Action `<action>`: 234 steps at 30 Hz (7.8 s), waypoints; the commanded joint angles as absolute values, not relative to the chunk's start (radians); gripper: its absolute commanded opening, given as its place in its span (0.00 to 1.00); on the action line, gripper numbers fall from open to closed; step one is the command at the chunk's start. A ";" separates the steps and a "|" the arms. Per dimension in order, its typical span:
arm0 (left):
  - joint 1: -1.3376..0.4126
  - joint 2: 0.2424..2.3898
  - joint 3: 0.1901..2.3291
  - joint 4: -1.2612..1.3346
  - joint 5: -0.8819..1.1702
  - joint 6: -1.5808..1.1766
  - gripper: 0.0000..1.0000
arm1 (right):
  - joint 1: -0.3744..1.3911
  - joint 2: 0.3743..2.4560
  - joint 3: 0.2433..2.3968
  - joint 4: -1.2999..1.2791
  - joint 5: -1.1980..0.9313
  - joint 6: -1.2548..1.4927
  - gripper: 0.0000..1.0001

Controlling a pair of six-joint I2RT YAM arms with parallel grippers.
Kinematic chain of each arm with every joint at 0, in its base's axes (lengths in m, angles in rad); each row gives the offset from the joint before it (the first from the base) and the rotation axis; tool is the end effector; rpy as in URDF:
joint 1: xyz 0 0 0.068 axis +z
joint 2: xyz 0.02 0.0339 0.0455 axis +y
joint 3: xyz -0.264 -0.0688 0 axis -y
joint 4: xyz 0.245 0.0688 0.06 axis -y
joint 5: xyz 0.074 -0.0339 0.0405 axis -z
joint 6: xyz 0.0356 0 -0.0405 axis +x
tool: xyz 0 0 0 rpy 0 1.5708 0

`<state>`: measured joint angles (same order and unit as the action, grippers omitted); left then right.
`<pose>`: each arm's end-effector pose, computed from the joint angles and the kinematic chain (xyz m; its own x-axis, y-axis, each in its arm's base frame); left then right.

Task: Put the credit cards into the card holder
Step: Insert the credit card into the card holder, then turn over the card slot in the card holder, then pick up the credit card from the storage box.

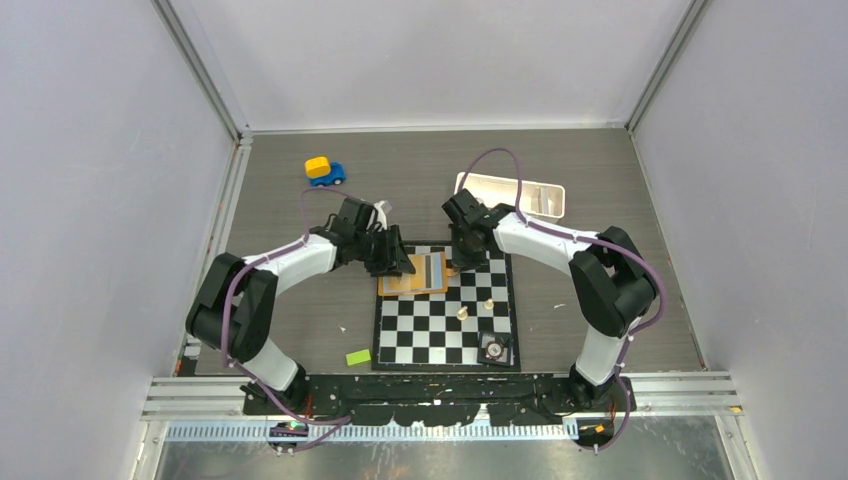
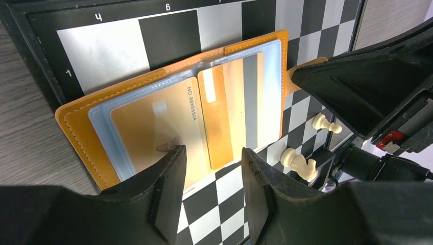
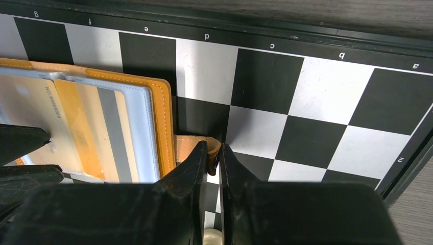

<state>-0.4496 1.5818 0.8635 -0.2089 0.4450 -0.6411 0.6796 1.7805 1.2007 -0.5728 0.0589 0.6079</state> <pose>0.2730 -0.1488 0.1765 -0.9511 -0.1404 -0.2750 0.0700 0.7695 -0.6349 0.2792 0.2229 0.1876 -0.9312 -0.0194 -0.3641 -0.0938 0.9777 0.1878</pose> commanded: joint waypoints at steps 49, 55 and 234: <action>-0.596 1.671 0.971 -0.048 0.449 -0.762 0.38 | 0.683 1.818 1.198 -0.531 0.058 0.623 0.01; -0.596 1.675 0.942 0.025 0.475 -0.793 0.32 | 0.682 1.822 1.196 -0.529 0.056 0.623 0.00; -0.259 1.209 1.209 -0.809 0.063 -0.270 0.92 | 0.350 1.611 1.424 -0.783 0.111 0.327 0.71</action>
